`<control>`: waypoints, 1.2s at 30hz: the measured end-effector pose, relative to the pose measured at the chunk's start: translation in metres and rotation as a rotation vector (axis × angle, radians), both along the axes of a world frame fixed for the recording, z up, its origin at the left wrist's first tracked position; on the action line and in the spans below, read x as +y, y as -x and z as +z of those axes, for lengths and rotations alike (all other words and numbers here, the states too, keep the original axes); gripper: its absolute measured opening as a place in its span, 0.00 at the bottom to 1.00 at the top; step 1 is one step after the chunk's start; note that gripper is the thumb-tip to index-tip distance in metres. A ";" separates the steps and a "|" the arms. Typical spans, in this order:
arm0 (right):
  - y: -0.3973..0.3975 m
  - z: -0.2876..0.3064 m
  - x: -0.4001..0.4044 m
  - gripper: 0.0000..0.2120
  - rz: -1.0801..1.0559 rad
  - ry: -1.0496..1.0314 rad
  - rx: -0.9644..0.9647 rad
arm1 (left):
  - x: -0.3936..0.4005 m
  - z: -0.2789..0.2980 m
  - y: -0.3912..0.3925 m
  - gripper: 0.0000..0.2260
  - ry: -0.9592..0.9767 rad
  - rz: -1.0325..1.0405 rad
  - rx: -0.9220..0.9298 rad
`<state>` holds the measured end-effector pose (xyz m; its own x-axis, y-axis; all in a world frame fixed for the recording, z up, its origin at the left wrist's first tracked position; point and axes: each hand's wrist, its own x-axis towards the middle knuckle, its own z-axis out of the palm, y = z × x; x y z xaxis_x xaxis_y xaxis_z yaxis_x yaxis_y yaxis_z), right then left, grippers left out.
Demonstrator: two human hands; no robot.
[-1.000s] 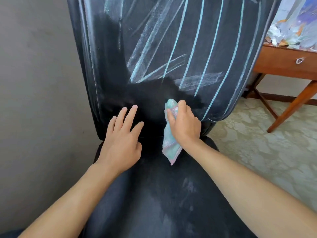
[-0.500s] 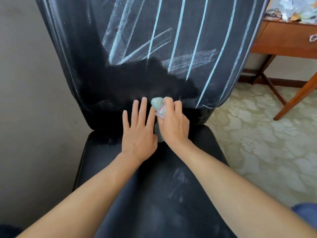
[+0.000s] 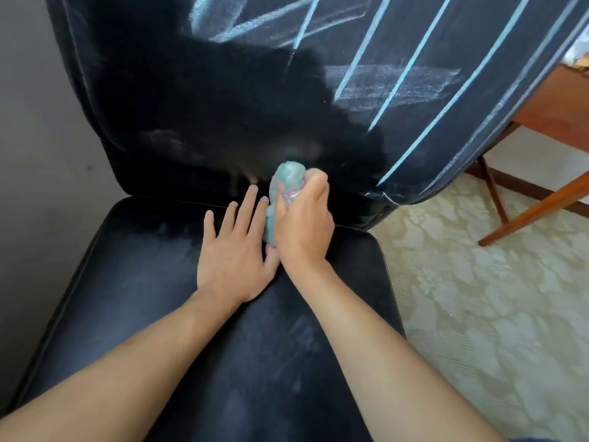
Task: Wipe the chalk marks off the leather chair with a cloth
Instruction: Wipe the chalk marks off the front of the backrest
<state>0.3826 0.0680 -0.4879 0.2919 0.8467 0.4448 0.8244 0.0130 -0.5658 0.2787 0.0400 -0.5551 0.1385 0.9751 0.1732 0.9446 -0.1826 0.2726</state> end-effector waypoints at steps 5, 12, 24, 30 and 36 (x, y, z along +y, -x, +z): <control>-0.029 0.004 -0.004 0.16 -0.095 0.027 -0.061 | 0.001 -0.005 0.001 0.35 -0.085 0.010 -0.055; -0.064 0.013 -0.016 0.12 -0.363 0.041 0.194 | -0.001 0.001 0.001 0.35 -0.259 -0.070 -0.049; -0.115 0.071 -0.041 0.13 -0.418 -0.149 0.060 | 0.013 0.067 -0.032 0.39 -0.512 -0.157 -0.066; -0.108 0.090 -0.020 0.14 -0.577 -0.223 0.262 | 0.028 0.102 -0.029 0.40 -0.436 -0.202 0.029; -0.035 0.042 -0.018 0.12 -0.166 0.133 -0.020 | 0.026 0.107 -0.014 0.38 -0.344 -0.247 0.186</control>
